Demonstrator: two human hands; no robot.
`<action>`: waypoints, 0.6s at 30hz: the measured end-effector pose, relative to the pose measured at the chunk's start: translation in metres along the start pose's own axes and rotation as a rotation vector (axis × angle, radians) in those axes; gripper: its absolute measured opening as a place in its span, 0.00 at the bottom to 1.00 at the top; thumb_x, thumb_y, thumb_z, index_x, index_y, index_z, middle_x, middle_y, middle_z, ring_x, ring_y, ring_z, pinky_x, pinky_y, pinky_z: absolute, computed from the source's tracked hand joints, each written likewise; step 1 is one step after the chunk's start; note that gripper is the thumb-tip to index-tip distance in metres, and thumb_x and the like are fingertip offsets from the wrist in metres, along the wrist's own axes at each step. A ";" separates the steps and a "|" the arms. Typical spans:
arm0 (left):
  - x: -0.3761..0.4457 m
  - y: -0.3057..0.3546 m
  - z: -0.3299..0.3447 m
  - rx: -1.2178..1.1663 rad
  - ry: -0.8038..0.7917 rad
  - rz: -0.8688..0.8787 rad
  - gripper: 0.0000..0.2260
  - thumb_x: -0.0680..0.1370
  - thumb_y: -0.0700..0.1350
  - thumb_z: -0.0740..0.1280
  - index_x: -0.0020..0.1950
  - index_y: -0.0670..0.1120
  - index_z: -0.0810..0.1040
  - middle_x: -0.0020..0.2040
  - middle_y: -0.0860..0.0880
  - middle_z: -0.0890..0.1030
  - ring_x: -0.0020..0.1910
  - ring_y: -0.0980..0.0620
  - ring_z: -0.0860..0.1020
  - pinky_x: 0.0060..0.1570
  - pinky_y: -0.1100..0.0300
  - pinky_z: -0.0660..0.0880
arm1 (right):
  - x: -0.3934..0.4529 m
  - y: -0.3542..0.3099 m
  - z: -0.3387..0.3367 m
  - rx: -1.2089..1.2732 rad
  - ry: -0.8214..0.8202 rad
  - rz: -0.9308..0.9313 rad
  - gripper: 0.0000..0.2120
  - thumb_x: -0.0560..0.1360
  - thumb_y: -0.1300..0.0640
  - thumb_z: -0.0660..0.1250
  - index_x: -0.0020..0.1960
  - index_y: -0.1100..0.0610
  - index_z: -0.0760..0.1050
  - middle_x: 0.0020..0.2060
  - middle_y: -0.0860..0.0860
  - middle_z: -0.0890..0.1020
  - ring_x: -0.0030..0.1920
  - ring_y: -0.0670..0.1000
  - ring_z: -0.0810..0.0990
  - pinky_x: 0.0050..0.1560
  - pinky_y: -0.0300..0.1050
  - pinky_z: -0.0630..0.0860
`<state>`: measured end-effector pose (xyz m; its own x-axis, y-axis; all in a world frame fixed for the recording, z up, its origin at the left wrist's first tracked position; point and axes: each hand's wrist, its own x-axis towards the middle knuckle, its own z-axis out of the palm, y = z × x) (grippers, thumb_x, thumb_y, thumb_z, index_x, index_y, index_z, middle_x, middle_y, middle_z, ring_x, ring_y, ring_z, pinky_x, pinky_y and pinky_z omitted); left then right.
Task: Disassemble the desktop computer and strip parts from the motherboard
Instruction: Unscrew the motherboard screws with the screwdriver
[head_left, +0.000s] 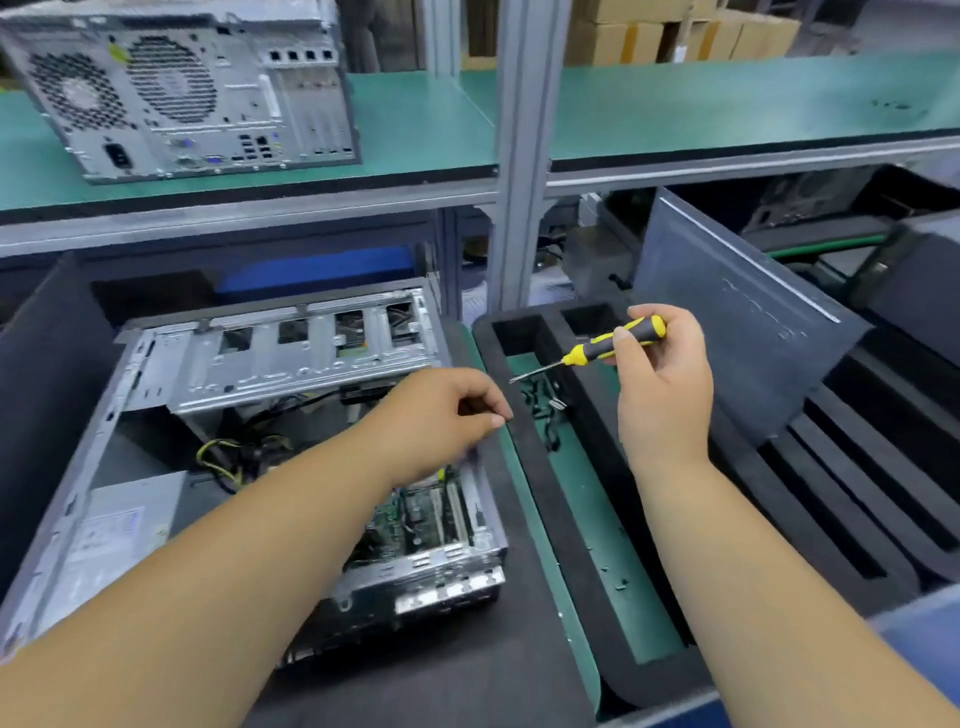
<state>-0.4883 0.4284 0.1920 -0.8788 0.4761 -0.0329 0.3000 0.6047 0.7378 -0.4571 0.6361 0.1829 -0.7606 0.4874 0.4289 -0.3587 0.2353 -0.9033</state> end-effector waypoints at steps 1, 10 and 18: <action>0.003 0.009 0.011 0.046 -0.028 0.021 0.05 0.76 0.46 0.70 0.44 0.56 0.82 0.40 0.59 0.81 0.37 0.64 0.77 0.37 0.72 0.71 | 0.000 0.004 -0.012 -0.006 0.013 0.019 0.08 0.78 0.62 0.62 0.52 0.50 0.72 0.37 0.37 0.78 0.43 0.42 0.82 0.41 0.31 0.75; 0.028 0.066 0.121 0.393 -0.186 0.131 0.04 0.75 0.52 0.69 0.42 0.55 0.77 0.39 0.57 0.78 0.41 0.55 0.76 0.41 0.59 0.74 | 0.006 0.039 -0.095 -0.160 0.004 0.182 0.06 0.78 0.58 0.63 0.52 0.48 0.72 0.40 0.43 0.84 0.44 0.43 0.83 0.43 0.42 0.72; 0.049 0.072 0.150 0.407 -0.151 0.105 0.08 0.76 0.54 0.68 0.53 0.54 0.80 0.44 0.57 0.78 0.42 0.55 0.74 0.42 0.60 0.71 | 0.010 0.047 -0.109 -0.193 -0.074 0.197 0.07 0.77 0.58 0.64 0.51 0.47 0.72 0.38 0.36 0.82 0.40 0.39 0.83 0.43 0.41 0.71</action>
<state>-0.4538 0.5909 0.1423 -0.7810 0.6177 -0.0926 0.5327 0.7361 0.4176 -0.4221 0.7439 0.1453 -0.8452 0.4787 0.2378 -0.0961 0.3016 -0.9486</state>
